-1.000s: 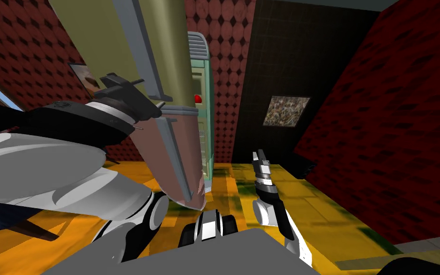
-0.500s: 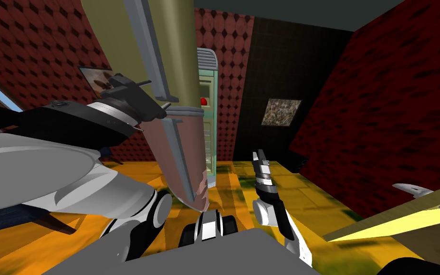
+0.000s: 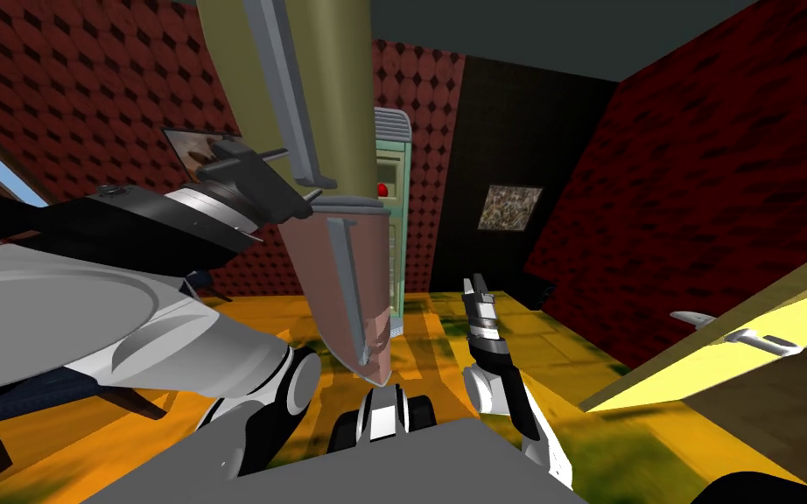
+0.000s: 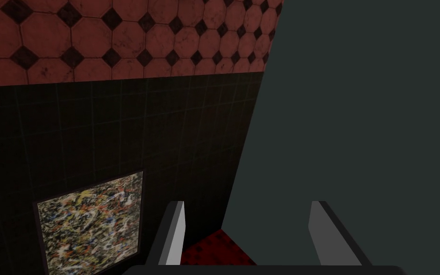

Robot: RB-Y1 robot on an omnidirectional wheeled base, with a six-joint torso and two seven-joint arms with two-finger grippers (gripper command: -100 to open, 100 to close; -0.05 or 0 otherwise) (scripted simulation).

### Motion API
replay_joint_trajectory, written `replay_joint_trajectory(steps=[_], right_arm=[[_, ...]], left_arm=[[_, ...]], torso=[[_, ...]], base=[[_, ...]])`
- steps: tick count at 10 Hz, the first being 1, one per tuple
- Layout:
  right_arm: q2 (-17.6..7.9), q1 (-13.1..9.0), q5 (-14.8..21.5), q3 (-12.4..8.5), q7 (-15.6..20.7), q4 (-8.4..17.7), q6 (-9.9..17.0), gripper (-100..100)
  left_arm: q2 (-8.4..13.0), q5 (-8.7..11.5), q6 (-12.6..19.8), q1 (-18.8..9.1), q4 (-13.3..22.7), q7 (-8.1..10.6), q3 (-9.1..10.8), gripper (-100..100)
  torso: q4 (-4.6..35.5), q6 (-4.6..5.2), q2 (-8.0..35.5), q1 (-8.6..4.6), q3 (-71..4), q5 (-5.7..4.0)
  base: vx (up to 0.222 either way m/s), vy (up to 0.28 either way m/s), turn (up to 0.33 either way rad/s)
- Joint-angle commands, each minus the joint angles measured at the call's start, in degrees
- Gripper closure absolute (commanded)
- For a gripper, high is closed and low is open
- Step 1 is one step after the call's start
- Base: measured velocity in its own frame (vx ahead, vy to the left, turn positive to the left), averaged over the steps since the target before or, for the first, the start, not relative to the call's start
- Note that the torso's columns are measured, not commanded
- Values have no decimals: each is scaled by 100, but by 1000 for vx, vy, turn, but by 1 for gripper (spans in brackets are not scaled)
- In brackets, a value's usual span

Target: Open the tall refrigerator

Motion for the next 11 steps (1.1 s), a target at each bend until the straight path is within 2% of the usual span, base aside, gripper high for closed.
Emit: replay_joint_trajectory(steps=[1,3,4,5,6,7,8,9,11], right_arm=[[0,0,0,0,0,0,0,0],[-1,0,0,0,0,0,0,0],[-1,-1,0,-1,0,0,0,0],[0,0,0,0,0,0,0,0],[0,0,0,0,0,0,0,0],[1,1,0,1,0,0,0,0],[0,-3,0,1,0,0,0,0],[0,-2,0,1,0,0,0,0],[1,2,0,0,0,0,0,0]], left_arm=[[-85,204,34,-126,-10,-22,115,100],[-221,544,161,-222,-17,-59,205,100],[-221,544,161,-222,-17,-59,205,100],[-288,714,224,-271,-20,-77,250,100],[-261,668,272,-206,-18,-62,196,100],[16,438,29,-451,264,48,-45,100],[21,438,-35,-451,409,48,-45,100],[21,438,-129,-451,588,48,-45,100],[21,438,-328,-451,939,48,-45,100]], torso=[[4,3,10,6,5,-1],[5,-2,25,27,18,9],[9,-1,42,31,31,13],[7,0,23,-1,20,3],[4,7,14,-15,11,-8],[-3,12,0,-60,2,-21],[18,33,38,-48,6,-38],[29,18,52,-36,34,-24],[-2,-11,-3,-1,3,9]], base=[[-108,201,-41],[-155,268,-51],[-115,209,-35],[-94,215,-27],[-63,102,-24],[-213,191,-331],[-207,255,-503],[-91,248,-159],[-10,84,33]])
